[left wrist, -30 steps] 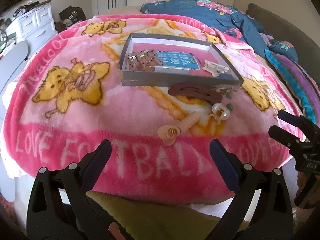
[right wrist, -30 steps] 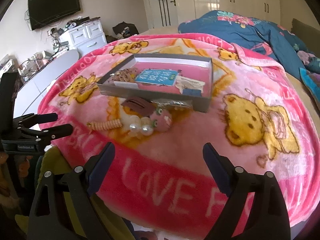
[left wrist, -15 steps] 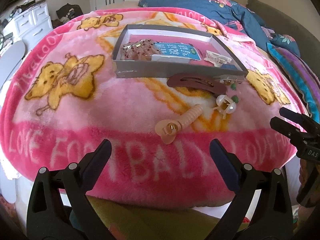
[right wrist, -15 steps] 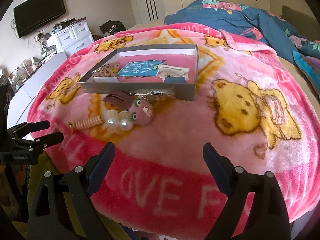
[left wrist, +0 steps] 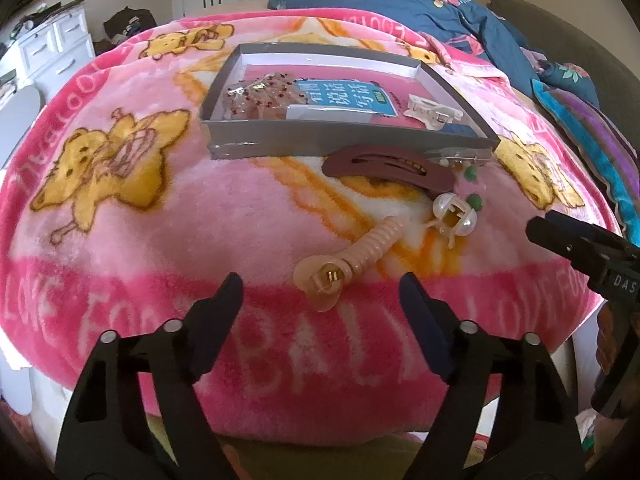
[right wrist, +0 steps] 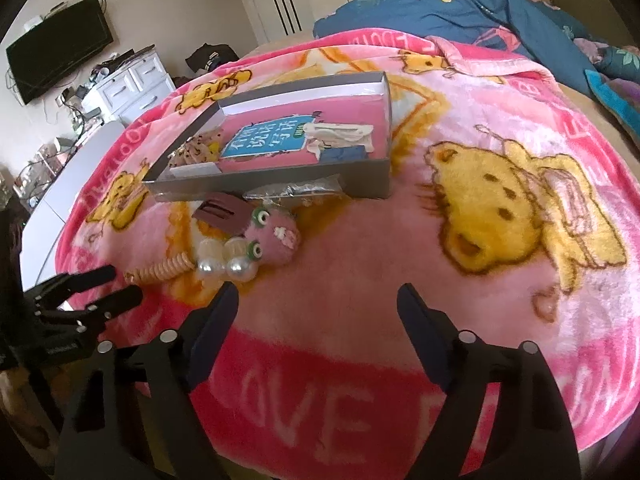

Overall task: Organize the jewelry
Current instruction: 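Grasp the peach coiled hair tie with the left tool while the right grasps the pink fuzzy clip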

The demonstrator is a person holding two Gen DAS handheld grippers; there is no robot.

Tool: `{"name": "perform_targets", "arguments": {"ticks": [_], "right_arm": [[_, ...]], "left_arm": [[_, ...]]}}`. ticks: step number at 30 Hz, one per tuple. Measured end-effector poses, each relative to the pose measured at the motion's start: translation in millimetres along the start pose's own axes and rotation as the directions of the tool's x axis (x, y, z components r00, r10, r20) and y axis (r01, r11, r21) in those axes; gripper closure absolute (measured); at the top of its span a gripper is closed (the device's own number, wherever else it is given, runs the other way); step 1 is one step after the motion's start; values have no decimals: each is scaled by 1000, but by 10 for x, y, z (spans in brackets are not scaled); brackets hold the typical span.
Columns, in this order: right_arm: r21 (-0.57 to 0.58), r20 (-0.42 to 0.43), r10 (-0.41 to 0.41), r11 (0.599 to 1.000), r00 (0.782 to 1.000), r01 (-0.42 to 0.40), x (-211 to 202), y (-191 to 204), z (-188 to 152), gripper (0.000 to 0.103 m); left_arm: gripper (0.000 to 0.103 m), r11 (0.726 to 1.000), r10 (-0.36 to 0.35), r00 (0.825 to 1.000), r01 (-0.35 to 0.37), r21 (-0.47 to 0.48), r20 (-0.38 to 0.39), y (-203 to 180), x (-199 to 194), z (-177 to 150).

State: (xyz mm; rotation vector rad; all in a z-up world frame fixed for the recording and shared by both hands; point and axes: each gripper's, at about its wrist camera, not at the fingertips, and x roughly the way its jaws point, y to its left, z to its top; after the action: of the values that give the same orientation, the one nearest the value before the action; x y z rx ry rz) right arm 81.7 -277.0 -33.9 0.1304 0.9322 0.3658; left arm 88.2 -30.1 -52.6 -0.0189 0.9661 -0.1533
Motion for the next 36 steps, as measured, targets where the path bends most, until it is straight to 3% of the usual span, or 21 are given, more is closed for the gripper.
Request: {"name": "perform_targets", "arguments": {"ticks": [6, 11, 17, 22, 27, 34, 36], "right_arm": [[14, -6, 36, 999, 999, -36, 117, 71, 120, 37], [30, -19, 78, 997, 997, -78, 251, 107, 234, 46], [74, -44, 136, 988, 990, -133, 442, 129, 326, 58], [108, -51, 156, 983, 986, -150, 512, 91, 308, 76], [140, -29, 148, 980, 989, -143, 412, -35, 259, 77], [149, 13, 75, 986, 997, -76, 168, -252, 166, 78], [147, 19, 61, 987, 998, -63, 113, -289, 136, 78]], "left_arm": [[53, 1000, -21, 1000, 21, 16, -22, -71, 102, 39], [78, 999, -27, 999, 28, 17, -31, -83, 142, 41], [81, 998, -54, 998, 54, -23, -21, -6, 117, 42], [82, 997, -71, 997, 71, -44, -10, 43, 86, 43], [82, 995, -76, 997, 76, -59, 5, 90, 40, 55], [83, 994, -81, 996, 83, -74, 30, 142, -64, 65], [91, 993, -83, 996, 86, -81, 39, 159, -98, 73]]}}
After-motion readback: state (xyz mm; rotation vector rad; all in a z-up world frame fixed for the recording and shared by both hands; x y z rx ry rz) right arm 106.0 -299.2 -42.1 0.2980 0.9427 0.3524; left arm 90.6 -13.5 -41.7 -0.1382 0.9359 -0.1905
